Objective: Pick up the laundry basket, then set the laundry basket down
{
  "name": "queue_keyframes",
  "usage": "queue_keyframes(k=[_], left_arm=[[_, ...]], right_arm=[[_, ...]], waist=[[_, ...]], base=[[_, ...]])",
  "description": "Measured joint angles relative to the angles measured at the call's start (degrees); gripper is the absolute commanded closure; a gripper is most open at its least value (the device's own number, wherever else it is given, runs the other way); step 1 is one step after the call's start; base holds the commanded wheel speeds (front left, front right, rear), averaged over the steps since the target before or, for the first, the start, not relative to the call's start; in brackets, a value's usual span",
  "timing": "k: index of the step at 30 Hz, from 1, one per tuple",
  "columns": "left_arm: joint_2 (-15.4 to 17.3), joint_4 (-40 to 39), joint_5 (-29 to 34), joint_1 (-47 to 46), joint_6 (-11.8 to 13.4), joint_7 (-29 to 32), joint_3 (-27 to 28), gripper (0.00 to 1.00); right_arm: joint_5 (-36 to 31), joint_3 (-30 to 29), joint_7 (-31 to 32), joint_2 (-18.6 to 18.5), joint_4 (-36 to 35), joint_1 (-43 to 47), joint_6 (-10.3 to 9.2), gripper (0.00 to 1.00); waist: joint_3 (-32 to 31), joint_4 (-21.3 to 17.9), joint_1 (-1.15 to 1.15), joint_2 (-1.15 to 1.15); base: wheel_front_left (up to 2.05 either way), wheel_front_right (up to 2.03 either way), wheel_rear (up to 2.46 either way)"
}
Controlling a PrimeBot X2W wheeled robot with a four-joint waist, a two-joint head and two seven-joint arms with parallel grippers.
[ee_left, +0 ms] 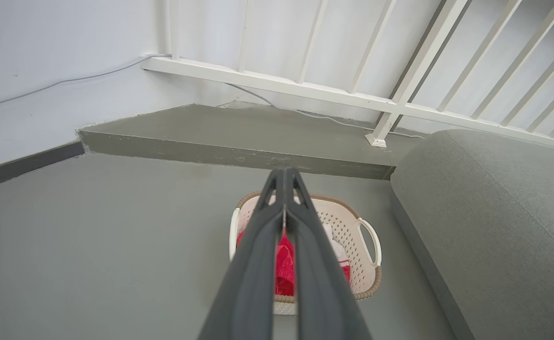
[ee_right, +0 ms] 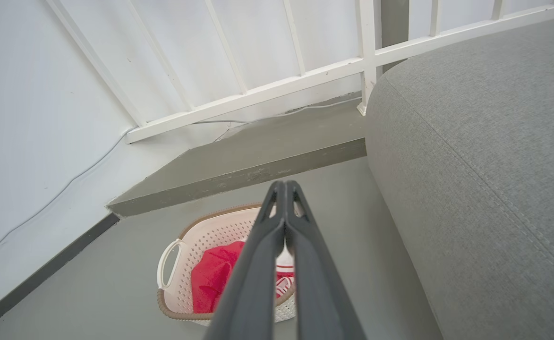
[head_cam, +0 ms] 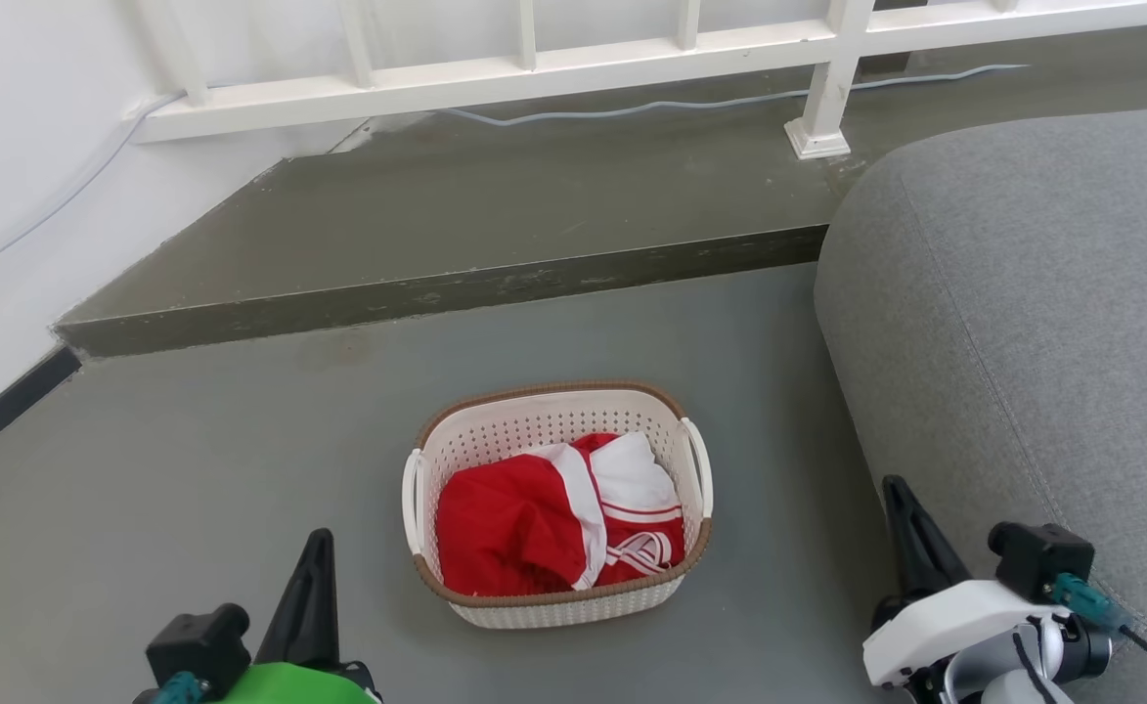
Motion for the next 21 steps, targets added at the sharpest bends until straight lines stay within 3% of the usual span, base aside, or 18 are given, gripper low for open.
queue_keyframes(k=[21], left_arm=[[-0.2, 0.8, -15.2, -0.3, -1.5, 3.5, 3.8, 1.0]], right_arm=[[16.0, -4.8, 3.8, 0.6, -0.3, -0.2, 2.02, 1.0]], waist=[[-0.2, 0.1, 0.0, 0.0]], base=[[0.0, 0.0, 0.0]])
